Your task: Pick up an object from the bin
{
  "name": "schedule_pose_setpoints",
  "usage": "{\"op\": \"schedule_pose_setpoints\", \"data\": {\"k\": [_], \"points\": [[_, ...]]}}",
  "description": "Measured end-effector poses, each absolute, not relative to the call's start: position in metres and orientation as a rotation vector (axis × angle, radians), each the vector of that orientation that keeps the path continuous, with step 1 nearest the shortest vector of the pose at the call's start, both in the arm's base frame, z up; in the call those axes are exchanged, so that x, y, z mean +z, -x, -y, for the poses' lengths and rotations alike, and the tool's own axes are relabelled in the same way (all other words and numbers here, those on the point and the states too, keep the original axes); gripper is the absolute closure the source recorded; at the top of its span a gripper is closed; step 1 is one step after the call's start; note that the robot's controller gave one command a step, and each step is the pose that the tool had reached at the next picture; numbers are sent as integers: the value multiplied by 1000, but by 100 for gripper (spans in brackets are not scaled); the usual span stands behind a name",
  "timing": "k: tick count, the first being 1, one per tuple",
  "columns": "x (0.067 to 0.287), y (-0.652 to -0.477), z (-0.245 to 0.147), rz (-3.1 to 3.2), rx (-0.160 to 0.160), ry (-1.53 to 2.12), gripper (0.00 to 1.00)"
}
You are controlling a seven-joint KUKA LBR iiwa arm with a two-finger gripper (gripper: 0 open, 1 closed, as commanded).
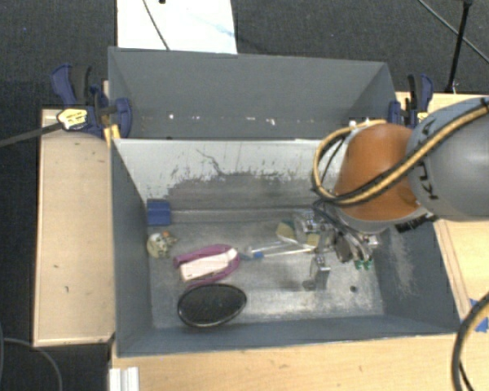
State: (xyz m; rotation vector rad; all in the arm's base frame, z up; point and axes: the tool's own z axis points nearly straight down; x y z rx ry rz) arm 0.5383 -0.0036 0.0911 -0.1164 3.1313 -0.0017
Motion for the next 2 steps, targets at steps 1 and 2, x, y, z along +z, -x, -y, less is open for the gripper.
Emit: {"op": "schedule_pose_setpoints", "data": {"k": [1, 2], "points": [[91, -539, 4, -3131, -2, 117, 100], [91, -538, 3, -3132, -1, 119, 0]]}}
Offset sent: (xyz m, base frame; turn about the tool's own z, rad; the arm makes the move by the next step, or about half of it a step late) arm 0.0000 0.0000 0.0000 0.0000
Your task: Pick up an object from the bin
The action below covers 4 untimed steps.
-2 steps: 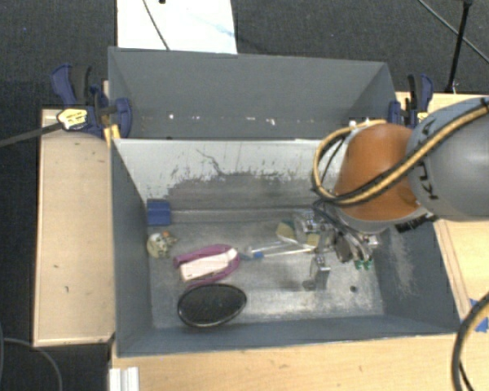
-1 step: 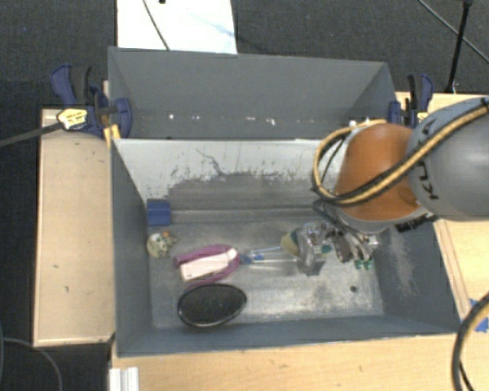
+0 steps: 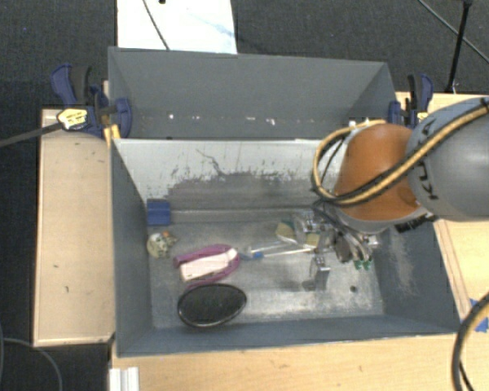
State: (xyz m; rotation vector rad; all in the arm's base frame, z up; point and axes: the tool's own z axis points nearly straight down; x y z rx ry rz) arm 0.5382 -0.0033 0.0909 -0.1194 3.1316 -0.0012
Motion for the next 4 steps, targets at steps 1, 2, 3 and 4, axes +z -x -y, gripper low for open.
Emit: {"op": "schedule_pose_setpoints", "data": {"k": [1, 2, 3, 4], "points": [[91, -538, 4, -3131, -2, 120, 100], [91, -538, 3, -3132, -1, 122, 0], [91, -538, 3, -3131, -2, 121, 100], [91, -538, 3, -3132, -1, 122, 0]]}}
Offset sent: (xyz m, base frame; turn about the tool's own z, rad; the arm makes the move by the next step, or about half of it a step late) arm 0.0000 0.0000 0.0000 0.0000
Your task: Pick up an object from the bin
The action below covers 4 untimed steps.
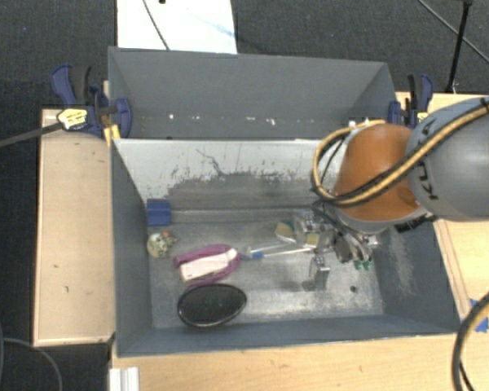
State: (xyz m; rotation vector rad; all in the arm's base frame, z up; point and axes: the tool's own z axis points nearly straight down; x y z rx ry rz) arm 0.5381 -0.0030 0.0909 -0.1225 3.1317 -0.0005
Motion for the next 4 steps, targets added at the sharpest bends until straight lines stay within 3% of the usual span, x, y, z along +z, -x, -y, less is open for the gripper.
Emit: {"op": "schedule_pose_setpoints", "data": {"k": [1, 2, 3, 4], "points": [[75, -570, -9, -3117, 3, -184, 0], [72, -567, -9, -3128, 0, -183, 100], [124, -562, -9, -3129, 1, -166, 100], [202, -565, -13, -3127, 2, -145, 100]]}}
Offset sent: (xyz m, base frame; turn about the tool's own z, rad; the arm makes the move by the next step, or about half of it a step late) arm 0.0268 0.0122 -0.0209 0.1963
